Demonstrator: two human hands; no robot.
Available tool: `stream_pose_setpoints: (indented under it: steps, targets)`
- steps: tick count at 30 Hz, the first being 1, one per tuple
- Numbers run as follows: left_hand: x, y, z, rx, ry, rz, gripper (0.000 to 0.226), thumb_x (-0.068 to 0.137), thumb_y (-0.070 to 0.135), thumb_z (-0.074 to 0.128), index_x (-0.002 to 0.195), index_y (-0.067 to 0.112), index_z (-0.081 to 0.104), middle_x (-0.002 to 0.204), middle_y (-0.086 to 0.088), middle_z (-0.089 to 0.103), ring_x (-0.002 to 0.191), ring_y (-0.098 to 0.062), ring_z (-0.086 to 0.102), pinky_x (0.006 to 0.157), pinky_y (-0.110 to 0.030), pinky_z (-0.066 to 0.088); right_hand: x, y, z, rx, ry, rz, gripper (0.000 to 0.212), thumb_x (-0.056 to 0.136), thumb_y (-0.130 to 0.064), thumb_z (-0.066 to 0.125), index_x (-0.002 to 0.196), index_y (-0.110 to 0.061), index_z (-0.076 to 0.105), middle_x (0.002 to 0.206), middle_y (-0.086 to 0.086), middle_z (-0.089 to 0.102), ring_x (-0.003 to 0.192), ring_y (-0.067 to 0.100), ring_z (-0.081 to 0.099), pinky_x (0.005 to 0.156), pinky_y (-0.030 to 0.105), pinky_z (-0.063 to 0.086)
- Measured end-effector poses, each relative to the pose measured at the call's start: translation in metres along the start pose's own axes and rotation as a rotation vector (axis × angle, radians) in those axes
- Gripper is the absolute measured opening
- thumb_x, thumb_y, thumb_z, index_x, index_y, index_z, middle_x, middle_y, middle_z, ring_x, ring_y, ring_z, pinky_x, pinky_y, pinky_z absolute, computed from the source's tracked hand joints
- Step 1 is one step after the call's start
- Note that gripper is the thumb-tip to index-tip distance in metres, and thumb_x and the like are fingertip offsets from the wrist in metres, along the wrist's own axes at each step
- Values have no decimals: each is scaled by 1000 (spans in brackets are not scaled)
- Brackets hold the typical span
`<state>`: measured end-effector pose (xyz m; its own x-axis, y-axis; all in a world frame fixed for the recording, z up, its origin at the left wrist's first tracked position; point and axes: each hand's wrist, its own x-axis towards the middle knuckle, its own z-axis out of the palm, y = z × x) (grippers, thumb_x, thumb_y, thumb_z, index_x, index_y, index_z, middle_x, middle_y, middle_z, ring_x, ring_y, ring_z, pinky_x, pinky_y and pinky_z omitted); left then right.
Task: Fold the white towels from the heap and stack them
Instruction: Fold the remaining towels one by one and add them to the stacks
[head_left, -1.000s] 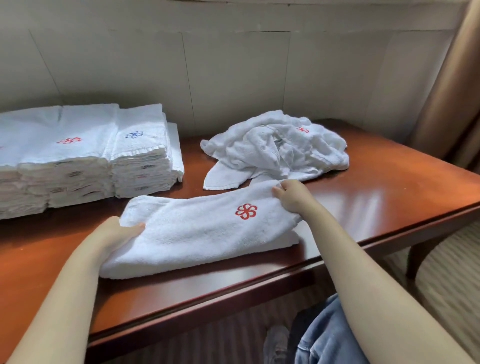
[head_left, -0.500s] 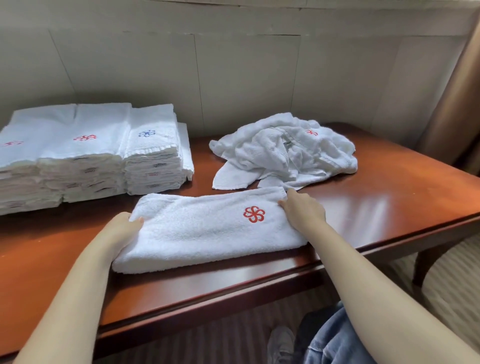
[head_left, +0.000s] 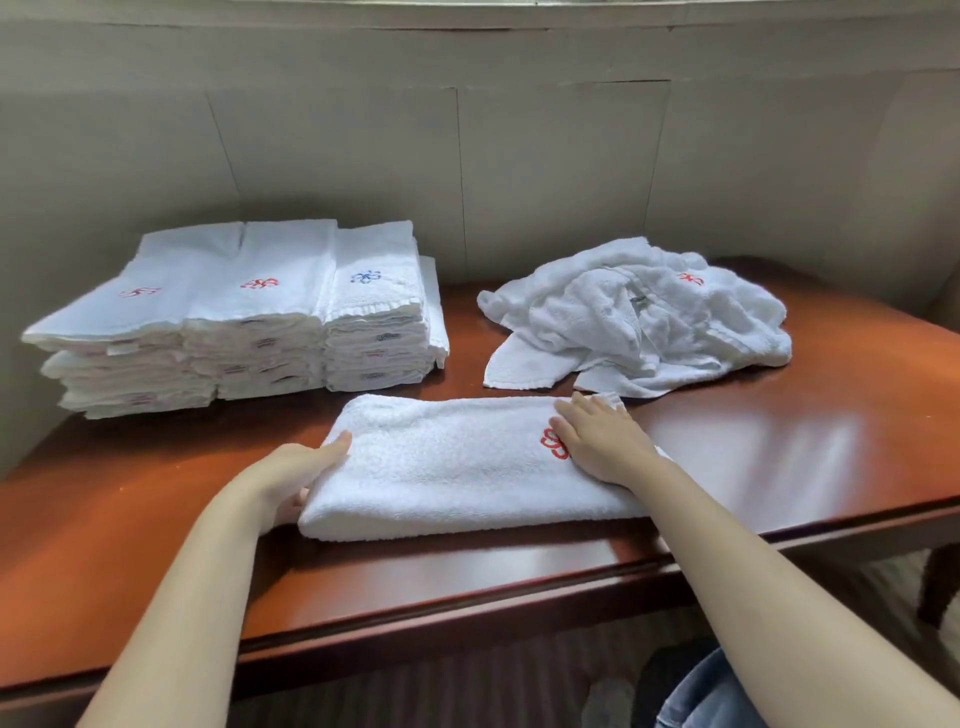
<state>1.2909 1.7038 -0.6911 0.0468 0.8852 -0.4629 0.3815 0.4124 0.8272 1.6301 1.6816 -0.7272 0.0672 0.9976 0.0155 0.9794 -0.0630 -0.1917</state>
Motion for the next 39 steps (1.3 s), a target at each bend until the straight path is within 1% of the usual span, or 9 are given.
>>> stream_pose_setpoints:
  steps: [3, 6, 10, 15, 18, 25, 30, 35, 39]
  targets:
    - [-13, -6, -7, 129, -115, -54, 43, 82, 44, 70, 111, 14, 61, 110, -5, 66, 98, -22, 64, 66, -30, 56, 5, 0, -5, -31, 57, 3, 51, 100, -37, 25, 150, -28, 20, 160, 4, 7, 147, 22, 3, 117, 45, 1]
    - [-14, -14, -8, 33, -65, 26, 31, 82, 24, 73, 108, 9, 62, 113, -11, 66, 90, -19, 63, 63, -28, 54, 10, 0, -11, 25, 40, 0, 48, 101, -34, 25, 148, -23, 28, 156, 4, 25, 145, 19, 16, 117, 44, 5]
    - [0, -16, -15, -392, 326, 160, 47, 91, 15, 63, 131, -1, 45, 125, -19, 55, 95, -22, 57, 70, -33, 52, 4, -18, -16, -30, 127, 35, 34, 99, -34, 34, 109, -13, 58, 118, 10, 62, 109, 29, 56, 87, 36, 40]
    - [19, -18, -19, -655, 459, 63, 72, 92, 14, 59, 148, 1, 16, 138, -12, 48, 117, -26, 55, 86, -34, 49, -8, -52, -23, -93, 223, -16, 38, 95, -39, 41, 74, -12, 56, 91, 10, 63, 91, 31, 59, 66, 30, 36]
    - [19, -16, -8, -462, 463, 85, 98, 75, 12, 74, 146, 2, 7, 138, -11, 43, 120, -27, 52, 96, -37, 47, -15, -64, -18, -34, 125, -20, 38, 96, -46, 39, 73, -18, 51, 83, 3, 56, 84, 27, 58, 65, 30, 36]
    - [19, -23, 6, -513, 519, 92, 57, 82, 10, 69, 128, -2, 37, 125, -15, 54, 113, -31, 57, 97, -46, 49, -12, -82, -9, 20, -100, -89, 35, 97, -44, 42, 74, -18, 45, 93, 4, 61, 79, 23, 53, 64, 30, 36]
    - [12, -13, 2, -521, 444, 252, 26, 91, 5, 53, 116, 0, 49, 111, -16, 59, 97, -30, 62, 84, -40, 53, -21, -86, -24, 432, -662, -43, 30, 89, -45, 58, 77, -18, 64, 66, -3, 65, 51, 14, 63, 46, 22, 48]
    - [-8, 12, 7, -492, 316, 555, 17, 97, 6, 50, 112, 13, 49, 111, -11, 60, 104, -27, 59, 94, -44, 49, 0, -105, -22, 781, -367, 8, 44, 94, -43, 51, 128, -15, 46, 92, 4, 63, 76, 16, 63, 63, 25, 51]
    - [-22, 25, 4, -590, 185, 657, 22, 96, 3, 52, 109, 20, 52, 101, 0, 67, 88, -13, 68, 76, -30, 57, 16, -115, -22, 1083, -463, 52, 68, 89, -50, 58, 143, -16, 35, 137, 12, 50, 122, 28, 53, 104, 41, 44]
